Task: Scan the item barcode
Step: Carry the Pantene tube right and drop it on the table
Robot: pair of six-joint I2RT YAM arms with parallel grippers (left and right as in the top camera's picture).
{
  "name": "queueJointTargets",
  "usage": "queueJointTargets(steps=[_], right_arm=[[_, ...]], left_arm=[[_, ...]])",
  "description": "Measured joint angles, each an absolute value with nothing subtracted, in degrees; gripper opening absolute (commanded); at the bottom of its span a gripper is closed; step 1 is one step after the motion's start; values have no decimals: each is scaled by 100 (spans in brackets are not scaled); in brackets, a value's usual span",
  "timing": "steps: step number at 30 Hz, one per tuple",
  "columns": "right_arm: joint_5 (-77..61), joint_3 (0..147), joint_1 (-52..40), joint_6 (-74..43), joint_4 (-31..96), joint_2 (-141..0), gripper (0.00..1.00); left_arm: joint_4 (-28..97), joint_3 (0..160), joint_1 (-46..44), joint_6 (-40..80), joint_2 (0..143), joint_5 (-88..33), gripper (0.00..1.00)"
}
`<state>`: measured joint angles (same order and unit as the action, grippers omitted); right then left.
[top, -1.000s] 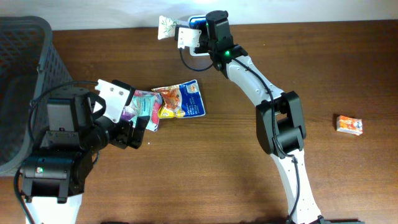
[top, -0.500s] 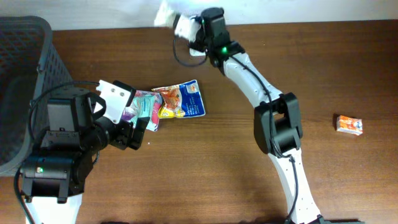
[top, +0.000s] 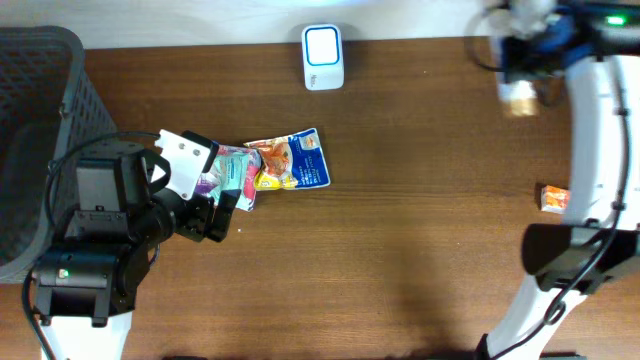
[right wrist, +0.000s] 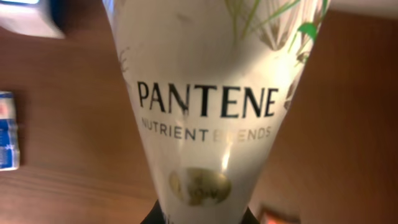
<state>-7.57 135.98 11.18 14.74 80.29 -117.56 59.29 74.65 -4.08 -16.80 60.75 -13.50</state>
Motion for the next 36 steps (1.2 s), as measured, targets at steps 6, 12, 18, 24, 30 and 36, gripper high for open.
queueJointTargets(steps=[6,12,18,24,30,36], right_arm=[[-906,11638,3087,972,7478,-11926,4],[-869,9813,4117,346,6090,-11998,4],[-1485,9662,3817,-1562,5301,-12001,4],[-1487,9651,3096,-3009,4856,-12001,17],[-1411,9653,3028,-3430,5089,-12001,54],[-2287,9845,2958,-2797,5533,-11950,53]], left_arm=[[5931,7465,-408,-1680,6075,-1352,99],[5931,7467,-408,-1680,6075,-1352,99],[5929,7467,-408,-1680,6075,-1352,99],[5929,7465,-408,-1680,6075,-1350,99],[5929,7467,-408,-1680,6075,-1352,99],[5929,7465,-408,-1680,6075,-1352,99]])
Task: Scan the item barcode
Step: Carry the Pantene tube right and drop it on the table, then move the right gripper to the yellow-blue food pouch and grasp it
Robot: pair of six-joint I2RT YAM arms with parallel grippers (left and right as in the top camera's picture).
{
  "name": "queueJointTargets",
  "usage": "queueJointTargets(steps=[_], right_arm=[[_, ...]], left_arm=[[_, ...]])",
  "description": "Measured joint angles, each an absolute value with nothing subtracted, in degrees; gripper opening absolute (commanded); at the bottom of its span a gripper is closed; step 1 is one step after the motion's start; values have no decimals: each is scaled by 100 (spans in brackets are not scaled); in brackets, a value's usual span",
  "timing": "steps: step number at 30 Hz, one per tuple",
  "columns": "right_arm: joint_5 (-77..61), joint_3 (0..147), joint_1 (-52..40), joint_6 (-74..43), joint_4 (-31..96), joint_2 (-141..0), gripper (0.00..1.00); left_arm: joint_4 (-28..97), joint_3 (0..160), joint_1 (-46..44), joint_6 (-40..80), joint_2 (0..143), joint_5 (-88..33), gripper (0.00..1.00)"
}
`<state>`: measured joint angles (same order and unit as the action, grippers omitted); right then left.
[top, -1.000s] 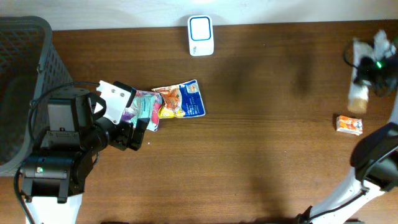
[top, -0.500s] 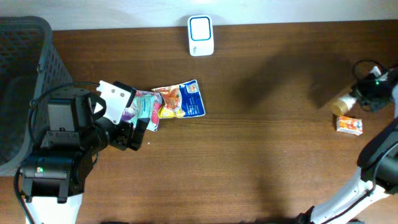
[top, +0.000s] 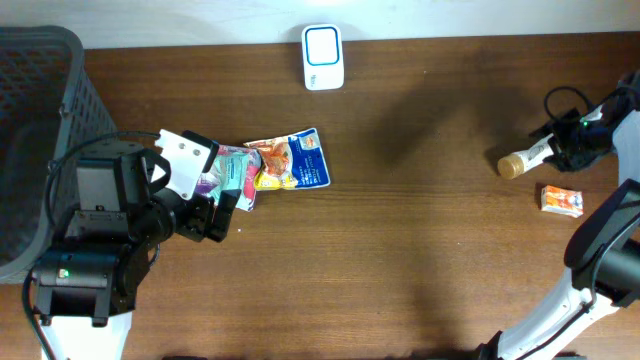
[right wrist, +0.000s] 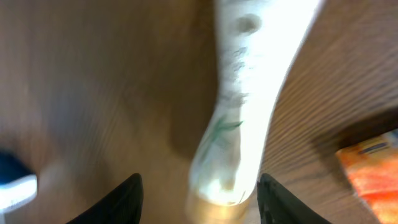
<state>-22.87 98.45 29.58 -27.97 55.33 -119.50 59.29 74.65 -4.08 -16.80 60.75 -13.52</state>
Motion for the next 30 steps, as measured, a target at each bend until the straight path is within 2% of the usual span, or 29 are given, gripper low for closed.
queueJointTargets(steps=[3,5,7,12,14,20,24,30], right_arm=[[-2434,10123,2499,-1953,5728,-11487,57],[-2539,10326,1564,-1035,5791,-10735,58],[-2585,10372,950,-604,5876,-10477,58],[-2086,10372,-919,23,6014,-10484,66],[-1750,10372,-1584,296,5999,-10589,66],[-1356,10372,-2432,1385,6005,-11625,65],[-1098,10372,-2993,2003,5704,-11837,66],[-51,10366,-3924,2239,4912,-11837,70]], left_arm=[[5929,7467,-408,-1680,6075,-1352,99],[5929,7465,-408,-1680,6075,-1352,99],[5929,7465,-408,-1680,6075,-1352,99],[5931,7465,-408,-1680,6075,-1352,99],[5929,7467,-408,-1680,6075,-1352,99],[5929,7467,-408,-1680,6075,-1350,99],[5876,7465,-388,-1564,6025,-1022,99],[5714,7465,228,-1234,4901,-681,99]])
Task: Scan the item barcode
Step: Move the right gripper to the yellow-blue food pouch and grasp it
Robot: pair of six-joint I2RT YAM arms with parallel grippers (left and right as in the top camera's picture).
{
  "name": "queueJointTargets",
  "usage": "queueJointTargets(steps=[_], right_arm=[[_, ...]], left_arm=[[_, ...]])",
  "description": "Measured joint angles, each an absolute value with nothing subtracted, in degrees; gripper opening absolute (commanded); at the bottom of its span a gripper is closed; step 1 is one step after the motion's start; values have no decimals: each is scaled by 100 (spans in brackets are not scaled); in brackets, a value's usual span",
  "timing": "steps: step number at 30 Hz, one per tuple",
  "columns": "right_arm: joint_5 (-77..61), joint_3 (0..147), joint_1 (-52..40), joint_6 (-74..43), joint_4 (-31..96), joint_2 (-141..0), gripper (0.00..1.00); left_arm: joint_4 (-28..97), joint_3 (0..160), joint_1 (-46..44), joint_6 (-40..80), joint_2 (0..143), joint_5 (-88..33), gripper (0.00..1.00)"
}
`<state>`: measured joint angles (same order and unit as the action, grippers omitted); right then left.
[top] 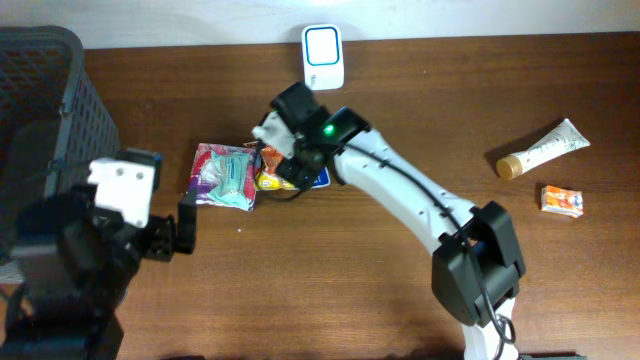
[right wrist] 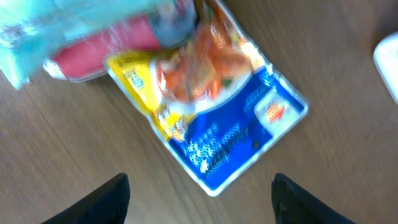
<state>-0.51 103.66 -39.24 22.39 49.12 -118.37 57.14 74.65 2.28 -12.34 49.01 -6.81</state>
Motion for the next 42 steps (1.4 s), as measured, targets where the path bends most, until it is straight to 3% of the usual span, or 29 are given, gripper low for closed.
queueJointTargets(steps=[6,14,20,21,23,25,26,33,42], right_arm=[[694,9692,-4606,2344,4117,-11837,72],[1146,8088,-4626,2477,1752,-11843,80],[1199,7686,-4609,2547,731,-12099,80],[1199,7703,-4589,2536,596,-12193,74],[1199,7701,-4491,2438,469,-12252,37],[1177,7701,-4370,2281,375,-12342,11],[1177,7699,-4300,2180,320,-12381,4],[867,7795,-4073,1772,762,-12326,4],[-3352,7811,-3070,1253,1835,-10910,4]], left_arm=[[5712,7467,266,-1212,4515,-659,99],[5708,7465,266,-1212,4521,-659,99],[5712,7465,266,-1192,4521,-659,99],[5710,7465,266,-1192,4521,-659,99],[5710,7467,266,-1192,4521,-659,99],[5712,7467,266,-1192,4521,-657,99],[5710,7465,266,-1192,4521,-659,99],[5710,7465,266,-1192,4521,-659,99],[5712,7467,266,-1192,4521,-659,99]])
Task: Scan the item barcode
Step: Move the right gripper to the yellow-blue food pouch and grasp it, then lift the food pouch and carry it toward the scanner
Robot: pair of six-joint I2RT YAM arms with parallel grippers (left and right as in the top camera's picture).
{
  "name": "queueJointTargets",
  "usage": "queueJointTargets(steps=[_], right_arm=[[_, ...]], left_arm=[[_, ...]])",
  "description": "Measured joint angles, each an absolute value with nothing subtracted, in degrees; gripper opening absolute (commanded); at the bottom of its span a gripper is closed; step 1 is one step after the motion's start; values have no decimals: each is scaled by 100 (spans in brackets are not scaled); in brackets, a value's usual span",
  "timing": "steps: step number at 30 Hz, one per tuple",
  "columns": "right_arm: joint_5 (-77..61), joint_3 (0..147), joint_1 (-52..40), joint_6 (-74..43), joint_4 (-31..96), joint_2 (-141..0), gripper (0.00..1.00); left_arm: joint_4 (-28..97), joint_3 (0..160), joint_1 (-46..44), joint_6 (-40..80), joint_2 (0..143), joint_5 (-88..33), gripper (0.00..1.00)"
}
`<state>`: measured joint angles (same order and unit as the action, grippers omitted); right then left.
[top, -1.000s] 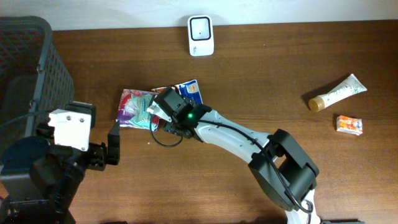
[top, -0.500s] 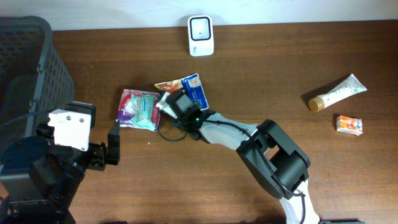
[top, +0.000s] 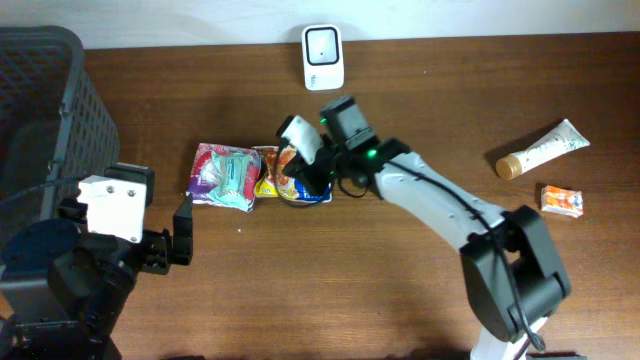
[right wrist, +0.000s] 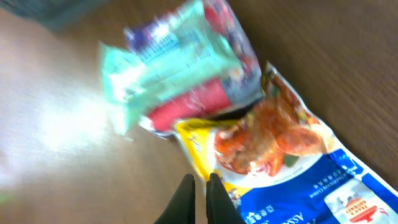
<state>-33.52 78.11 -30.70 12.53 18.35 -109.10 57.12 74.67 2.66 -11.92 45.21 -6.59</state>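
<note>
A blue and yellow food pouch lies mid-table, its yellow end against a pink and teal packet. My right gripper is down at the pouch's yellow edge, its fingers closed to a thin slit that appears to pinch that edge. The white scanner stands at the table's far edge. My left gripper is drawn back left of the packet, apart from it; its jaws are not readable.
A dark mesh basket fills the far left. A white Pantene tube and a small orange box lie at the right side of the table.
My right gripper, wide open above the pouch before, is now lower with its fingers closed at the pouch's yellow edge. The pouch looks shifted and bunched. The left arm sits slightly nearer the front.
My right gripper held the Pantene tube up at the far right while the left gripper was at the pink packet. Then the tube lay on the table with the right gripper open. The right arm was then over the pouch, the left withdrawn; now it is closed there.
</note>
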Motion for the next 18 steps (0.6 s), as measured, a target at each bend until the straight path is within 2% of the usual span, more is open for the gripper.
queueJointTargets(steps=[1,2,3,5,7,12,18], right_arm=[[-3542,7815,-2976,1188,1846,-10873,19],[-3817,7822,-2805,1033,1955,-10857,46],[-3911,7822,-2709,1059,2099,-10857,62],[-3861,7832,-2720,1278,2451,-10857,78],[-3297,7835,-3030,1614,2707,-10857,85],[-1455,7835,-4327,2567,2410,-11135,86],[-301,7832,-4359,2768,1450,-11937,87]], left_arm=[[5712,7467,266,-1192,4521,-659,99],[5712,7467,266,-1192,4521,-659,99],[5710,7465,266,-1192,4521,-659,99],[5714,7467,266,-1192,4521,-659,99],[5714,7465,266,-1192,4521,-659,99],[5710,7465,266,-1192,4521,-659,99],[5712,7465,266,-1192,4521,-659,99]])
